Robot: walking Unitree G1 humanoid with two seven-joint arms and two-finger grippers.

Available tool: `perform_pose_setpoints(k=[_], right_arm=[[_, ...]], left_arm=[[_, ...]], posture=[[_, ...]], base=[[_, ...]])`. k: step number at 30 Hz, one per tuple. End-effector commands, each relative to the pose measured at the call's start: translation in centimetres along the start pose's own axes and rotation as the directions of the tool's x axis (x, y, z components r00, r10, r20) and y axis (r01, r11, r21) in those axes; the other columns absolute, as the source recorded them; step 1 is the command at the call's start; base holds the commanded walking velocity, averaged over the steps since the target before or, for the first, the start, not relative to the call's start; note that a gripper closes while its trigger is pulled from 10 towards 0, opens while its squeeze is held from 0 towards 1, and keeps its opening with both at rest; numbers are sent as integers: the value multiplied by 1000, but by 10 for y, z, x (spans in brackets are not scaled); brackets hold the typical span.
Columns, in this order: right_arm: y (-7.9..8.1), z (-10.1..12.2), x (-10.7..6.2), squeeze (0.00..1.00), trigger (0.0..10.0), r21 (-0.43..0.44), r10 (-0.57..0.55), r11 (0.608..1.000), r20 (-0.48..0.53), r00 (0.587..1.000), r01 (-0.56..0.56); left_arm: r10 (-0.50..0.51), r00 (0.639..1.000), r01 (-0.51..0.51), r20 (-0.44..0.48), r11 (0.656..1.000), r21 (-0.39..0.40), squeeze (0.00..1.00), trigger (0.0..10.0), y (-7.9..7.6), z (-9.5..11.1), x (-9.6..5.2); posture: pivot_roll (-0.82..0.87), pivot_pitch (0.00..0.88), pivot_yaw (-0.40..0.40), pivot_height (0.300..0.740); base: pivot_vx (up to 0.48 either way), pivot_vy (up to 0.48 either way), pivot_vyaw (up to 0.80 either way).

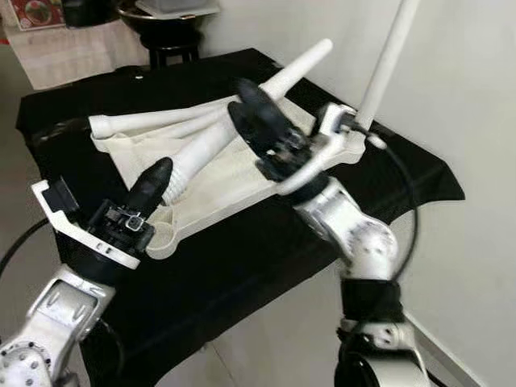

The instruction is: Building children table

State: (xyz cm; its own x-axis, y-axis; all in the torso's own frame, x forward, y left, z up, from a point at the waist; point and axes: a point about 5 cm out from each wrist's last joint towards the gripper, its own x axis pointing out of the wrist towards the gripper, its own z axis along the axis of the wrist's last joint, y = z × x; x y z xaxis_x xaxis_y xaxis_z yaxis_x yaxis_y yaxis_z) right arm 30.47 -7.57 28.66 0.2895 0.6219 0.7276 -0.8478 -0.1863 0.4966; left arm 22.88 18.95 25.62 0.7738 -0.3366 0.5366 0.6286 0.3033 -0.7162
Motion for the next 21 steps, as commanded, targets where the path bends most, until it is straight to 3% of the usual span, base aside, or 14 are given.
perform_pose_setpoints(k=[1, 4, 10, 13, 17, 21], right_arm=[[7, -7, -7, 0, 10000, -1, 42, 999, -63, 997, -42], [-4, -14, -21, 0, 10000, -33, -83, 996, -122, 989, 80], [-11, -14, -23, 0, 10000, -42, -144, 989, -95, 985, 140], [-23, -21, -19, 0, 10000, -45, -233, 972, -103, 967, 229], [-23, -23, -16, 0, 10000, -39, -236, 972, -101, 967, 233], [-19, -29, -1, 0, 10000, -21, -184, 983, -95, 978, 183]], left_arm=[[-46, 999, 46, 14, 999, 12, 0, 0, -8, 4, 2], [-60, 998, 60, 15, 998, 27, 0, 0, -11, 7, 4], [-78, 997, 78, 10, 996, 31, 0, 0, -13, 8, 5], [-109, 994, 109, -10, 994, 20, 0, 0, -17, 5, 6], [-114, 993, 114, -15, 993, 13, 0, 0, -18, 3, 6], [-123, 992, 122, -37, 992, -17, 0, 0, -18, -6, 6]], posture=[[35, 146, -81, 740], [33, 143, -77, 740], [30, 139, -73, 740], [31, 139, -73, 740], [34, 136, -71, 740], [34, 135, -69, 740]], base=[[0, 0, 0], [0, 0, 0], [0, 0, 0], [0, 0, 0], [0, 0, 0], [0, 0, 0]])
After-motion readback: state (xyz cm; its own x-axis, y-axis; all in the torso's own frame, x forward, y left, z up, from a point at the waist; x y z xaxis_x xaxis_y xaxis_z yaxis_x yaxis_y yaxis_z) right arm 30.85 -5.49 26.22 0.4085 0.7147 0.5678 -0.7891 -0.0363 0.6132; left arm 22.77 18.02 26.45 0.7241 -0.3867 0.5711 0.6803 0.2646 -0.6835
